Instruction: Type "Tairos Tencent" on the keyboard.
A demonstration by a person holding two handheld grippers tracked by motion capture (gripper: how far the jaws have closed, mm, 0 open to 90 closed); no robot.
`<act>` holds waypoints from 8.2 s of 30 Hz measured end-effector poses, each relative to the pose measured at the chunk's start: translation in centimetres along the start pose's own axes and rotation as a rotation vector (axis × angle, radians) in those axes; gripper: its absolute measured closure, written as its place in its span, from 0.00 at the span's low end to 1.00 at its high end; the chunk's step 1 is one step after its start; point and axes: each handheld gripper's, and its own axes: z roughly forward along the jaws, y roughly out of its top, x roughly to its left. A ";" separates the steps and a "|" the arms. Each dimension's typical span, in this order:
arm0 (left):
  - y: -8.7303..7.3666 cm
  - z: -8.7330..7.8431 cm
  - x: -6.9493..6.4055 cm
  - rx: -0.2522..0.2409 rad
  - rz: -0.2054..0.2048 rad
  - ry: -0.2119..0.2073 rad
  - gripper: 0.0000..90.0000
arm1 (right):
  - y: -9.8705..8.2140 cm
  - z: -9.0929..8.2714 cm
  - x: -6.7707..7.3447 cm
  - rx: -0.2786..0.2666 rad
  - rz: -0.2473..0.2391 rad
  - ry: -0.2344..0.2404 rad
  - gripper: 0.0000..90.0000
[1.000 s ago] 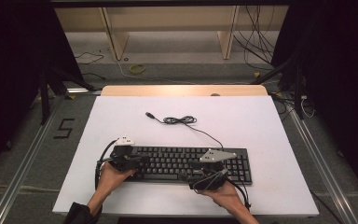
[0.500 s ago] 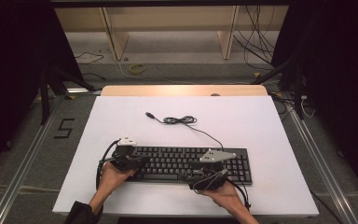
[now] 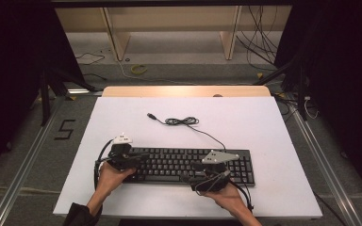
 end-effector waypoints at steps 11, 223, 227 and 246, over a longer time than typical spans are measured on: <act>-0.3 -0.9 -0.7 -0.053 0.011 -0.071 0.66 | 0.5 0.5 0.1 0.005 -0.011 -0.006 0.52; 1.2 2.2 -2.2 0.035 0.080 -0.024 0.87 | -0.9 -1.9 -1.2 -0.035 0.013 -0.036 0.40; 1.1 1.8 -2.2 0.019 0.062 -0.044 0.79 | -0.9 -1.9 -1.3 -0.039 0.017 -0.036 0.40; 0.5 -0.9 -2.8 -0.135 0.030 -0.153 0.39 | -1.0 -2.9 -2.0 -0.070 0.025 -0.046 0.40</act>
